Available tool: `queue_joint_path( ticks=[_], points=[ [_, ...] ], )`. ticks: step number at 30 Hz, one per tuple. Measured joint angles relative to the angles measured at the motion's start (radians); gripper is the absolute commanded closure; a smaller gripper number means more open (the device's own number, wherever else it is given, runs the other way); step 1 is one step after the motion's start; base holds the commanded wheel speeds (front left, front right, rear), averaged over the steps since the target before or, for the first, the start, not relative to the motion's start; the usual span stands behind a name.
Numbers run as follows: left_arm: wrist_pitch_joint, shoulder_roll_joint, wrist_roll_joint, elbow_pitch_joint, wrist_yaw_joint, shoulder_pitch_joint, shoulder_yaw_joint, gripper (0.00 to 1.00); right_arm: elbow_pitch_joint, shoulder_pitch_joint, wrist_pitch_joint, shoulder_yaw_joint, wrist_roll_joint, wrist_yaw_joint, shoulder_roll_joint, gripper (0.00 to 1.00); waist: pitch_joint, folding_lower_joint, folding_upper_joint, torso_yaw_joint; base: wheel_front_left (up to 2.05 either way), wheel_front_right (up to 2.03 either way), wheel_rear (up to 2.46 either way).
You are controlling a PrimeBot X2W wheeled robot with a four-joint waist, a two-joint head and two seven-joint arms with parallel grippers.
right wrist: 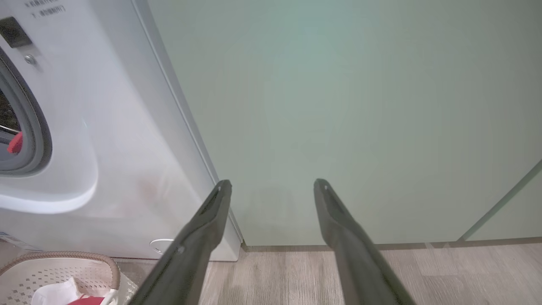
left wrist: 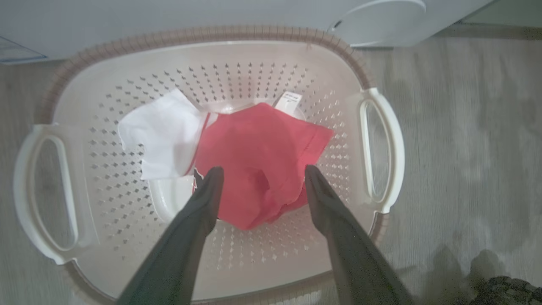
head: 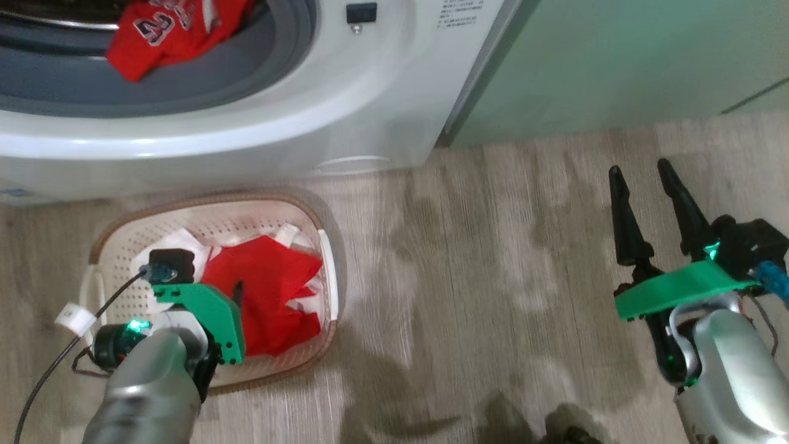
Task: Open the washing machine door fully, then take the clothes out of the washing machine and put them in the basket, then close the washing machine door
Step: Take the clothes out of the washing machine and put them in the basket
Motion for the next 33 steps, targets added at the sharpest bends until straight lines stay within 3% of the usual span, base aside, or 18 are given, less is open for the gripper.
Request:
queue_joint_path(
  ticks=[5, 9, 21, 33],
  points=[
    [-0.15, 0.004, -0.019, -0.003, 0.0, 0.006, 0.007, 0.0, 0.007, 0.041, 0.0, 0.0, 0.0, 0.0, 0.002, 0.0, -0.07, 0.0, 0.0, 0.013, 0.0, 0.0, 0.0],
    [-0.205, 0.012, -0.062, -0.041, -0.001, 0.022, 0.024, 0.0, 0.02, 0.069, 0.0, 0.001, 0.0, 0.0, 0.012, 0.0, -0.132, 0.0, 0.0, 0.025, 0.0, 0.0, 0.0],
    [-0.216, 0.106, -0.127, -0.468, -0.008, 0.259, 0.061, 0.0, 0.021, 0.186, 0.0, -0.011, -0.013, 0.0, 0.06, 0.0, -0.338, 0.0, 0.0001, 0.031, 0.0, 0.0, 0.0],
    [-0.216, 0.125, -0.11, -0.684, -0.008, 0.499, 0.147, 0.0, 0.004, 0.268, 0.0, -0.037, -0.04, 0.0, 0.076, 0.0, -0.48, 0.0, 0.0001, 0.019, 0.0, 0.0, 0.0]
  ],
)
